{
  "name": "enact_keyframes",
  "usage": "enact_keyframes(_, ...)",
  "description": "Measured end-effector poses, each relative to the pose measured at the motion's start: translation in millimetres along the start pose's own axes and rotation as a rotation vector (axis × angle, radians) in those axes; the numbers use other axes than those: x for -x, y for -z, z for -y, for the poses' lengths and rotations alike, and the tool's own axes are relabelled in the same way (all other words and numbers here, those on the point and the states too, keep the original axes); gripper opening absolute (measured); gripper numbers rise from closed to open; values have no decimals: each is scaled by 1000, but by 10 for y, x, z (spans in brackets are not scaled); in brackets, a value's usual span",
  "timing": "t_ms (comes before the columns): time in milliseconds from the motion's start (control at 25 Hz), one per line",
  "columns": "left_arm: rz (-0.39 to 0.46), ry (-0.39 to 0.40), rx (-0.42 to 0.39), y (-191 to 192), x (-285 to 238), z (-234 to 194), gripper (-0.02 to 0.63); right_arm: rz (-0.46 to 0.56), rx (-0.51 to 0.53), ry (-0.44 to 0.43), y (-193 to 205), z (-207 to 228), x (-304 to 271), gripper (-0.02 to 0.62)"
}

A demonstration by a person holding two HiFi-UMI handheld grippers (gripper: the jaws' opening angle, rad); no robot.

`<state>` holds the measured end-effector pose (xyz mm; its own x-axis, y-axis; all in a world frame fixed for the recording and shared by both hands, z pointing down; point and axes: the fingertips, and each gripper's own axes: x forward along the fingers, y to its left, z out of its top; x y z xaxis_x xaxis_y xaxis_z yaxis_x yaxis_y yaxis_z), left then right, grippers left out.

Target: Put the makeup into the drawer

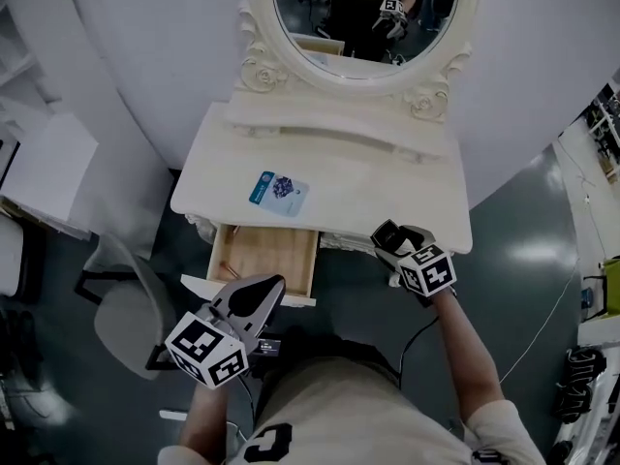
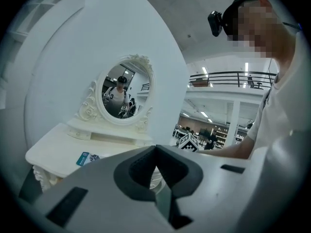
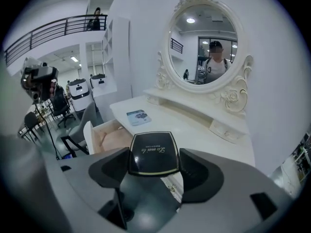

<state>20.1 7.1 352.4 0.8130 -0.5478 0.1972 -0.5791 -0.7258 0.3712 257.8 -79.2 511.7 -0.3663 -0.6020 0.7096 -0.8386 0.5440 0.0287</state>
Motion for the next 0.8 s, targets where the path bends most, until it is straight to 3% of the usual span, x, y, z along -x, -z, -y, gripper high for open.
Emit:
enact_keyframes(400, -17, -104, -36, -45, -301, 384, 54, 110, 38, -195, -265, -261, 254, 316)
enact_keyframes(520, -45, -186, -73, -2, -248, 421, 54, 131, 53, -280, -340, -455, 291, 316)
enact_keyframes(800, -52, -277, -78, 36, -7, 463, 54, 203, 134, -377, -623, -848, 342, 316)
